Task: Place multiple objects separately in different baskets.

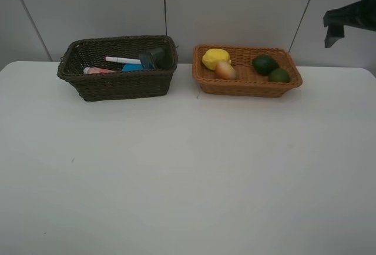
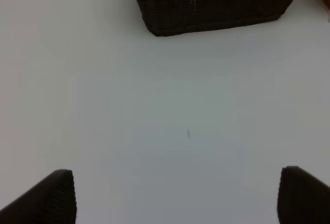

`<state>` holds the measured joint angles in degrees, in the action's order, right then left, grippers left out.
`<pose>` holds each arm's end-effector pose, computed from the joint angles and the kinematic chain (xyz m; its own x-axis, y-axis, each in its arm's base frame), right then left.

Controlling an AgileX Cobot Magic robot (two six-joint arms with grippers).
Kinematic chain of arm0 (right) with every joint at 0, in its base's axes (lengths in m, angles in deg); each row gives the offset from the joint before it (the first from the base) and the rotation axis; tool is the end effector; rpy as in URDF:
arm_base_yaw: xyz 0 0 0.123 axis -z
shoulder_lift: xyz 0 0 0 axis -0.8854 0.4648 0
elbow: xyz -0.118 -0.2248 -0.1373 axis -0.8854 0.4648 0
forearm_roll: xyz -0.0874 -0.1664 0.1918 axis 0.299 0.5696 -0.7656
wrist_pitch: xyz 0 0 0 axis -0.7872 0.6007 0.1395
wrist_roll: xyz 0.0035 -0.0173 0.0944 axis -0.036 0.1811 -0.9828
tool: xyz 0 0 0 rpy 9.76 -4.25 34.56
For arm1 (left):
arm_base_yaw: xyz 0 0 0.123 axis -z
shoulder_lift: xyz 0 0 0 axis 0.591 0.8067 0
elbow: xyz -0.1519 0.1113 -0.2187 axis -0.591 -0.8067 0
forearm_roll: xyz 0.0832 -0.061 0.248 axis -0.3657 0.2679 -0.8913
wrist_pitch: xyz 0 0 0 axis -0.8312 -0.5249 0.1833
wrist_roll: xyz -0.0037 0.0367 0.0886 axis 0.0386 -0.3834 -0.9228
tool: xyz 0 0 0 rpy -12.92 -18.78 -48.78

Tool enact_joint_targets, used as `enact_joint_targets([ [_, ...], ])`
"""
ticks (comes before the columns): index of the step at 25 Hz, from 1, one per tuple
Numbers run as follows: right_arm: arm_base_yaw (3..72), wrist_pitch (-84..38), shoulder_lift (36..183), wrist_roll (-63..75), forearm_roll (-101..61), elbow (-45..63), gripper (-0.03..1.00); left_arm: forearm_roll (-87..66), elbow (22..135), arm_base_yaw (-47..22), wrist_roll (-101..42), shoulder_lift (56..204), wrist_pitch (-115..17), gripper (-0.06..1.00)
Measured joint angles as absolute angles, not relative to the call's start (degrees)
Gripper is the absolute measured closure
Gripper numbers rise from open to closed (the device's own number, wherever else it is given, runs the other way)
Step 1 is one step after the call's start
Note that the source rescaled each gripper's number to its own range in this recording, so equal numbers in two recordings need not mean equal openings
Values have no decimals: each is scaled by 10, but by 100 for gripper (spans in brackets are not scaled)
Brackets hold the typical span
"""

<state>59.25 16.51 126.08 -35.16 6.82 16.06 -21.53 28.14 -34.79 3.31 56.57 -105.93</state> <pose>0.3528 -0.0051 0.2930 -0.8490 0.0379 -0.5270 0.1489 0.9741 -0.1699 0.0085 -0.0037 0.2863 -0.4406 0.0194 -0.8975 0.0603 0.9981 -0.0081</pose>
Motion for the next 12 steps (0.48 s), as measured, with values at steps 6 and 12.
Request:
enact_joint_targets([
  [6, 591, 192, 1009, -357, 37, 328, -3, -215, 281, -348, 33, 566, -1059, -5],
  [12, 591, 271, 699, -352, 35, 439, -3, -215, 281, -348, 33, 566, -1059, -5],
])
